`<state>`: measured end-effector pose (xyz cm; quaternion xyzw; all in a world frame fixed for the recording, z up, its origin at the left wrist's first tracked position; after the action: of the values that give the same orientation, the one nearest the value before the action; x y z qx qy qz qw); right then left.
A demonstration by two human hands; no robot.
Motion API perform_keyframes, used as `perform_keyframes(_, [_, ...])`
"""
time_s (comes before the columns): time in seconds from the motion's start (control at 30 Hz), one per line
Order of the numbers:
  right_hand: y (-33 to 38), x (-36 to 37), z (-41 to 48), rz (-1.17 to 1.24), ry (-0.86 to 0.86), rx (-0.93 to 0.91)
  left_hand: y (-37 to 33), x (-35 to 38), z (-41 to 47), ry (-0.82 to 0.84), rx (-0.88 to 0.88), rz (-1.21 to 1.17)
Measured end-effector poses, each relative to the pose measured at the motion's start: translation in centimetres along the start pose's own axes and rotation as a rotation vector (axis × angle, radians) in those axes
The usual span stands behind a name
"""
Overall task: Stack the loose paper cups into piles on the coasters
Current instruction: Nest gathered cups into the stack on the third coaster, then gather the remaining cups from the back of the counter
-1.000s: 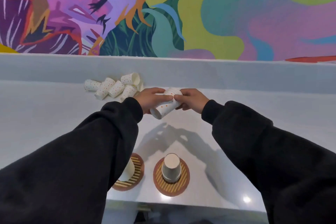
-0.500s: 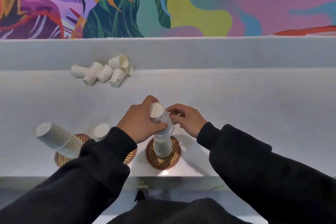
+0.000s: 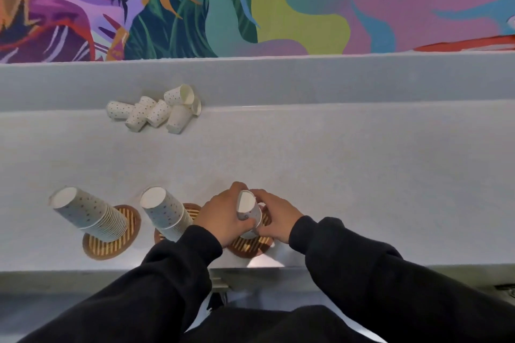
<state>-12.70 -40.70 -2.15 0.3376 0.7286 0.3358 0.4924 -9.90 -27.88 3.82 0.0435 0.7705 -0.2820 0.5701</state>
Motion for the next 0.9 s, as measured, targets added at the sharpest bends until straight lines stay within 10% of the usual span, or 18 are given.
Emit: perform_keyframes(0.9, [0.2, -0.9, 0.8, -0.057, 0.023, 0.073, 0.3, -1.3, 0.2, 0.204, 0.013, 0.208])
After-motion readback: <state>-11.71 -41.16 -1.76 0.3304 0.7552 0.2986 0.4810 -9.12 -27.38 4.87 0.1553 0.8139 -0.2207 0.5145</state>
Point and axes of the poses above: each hand's wrist, its own z-axis towards the middle knuckle, its own x-axis out of the palm, y = z × x, the point moved 8 cm from there along z, towards the middle knuckle, and after that the axes turned 9 degrees about z, right-handed, at the moved point
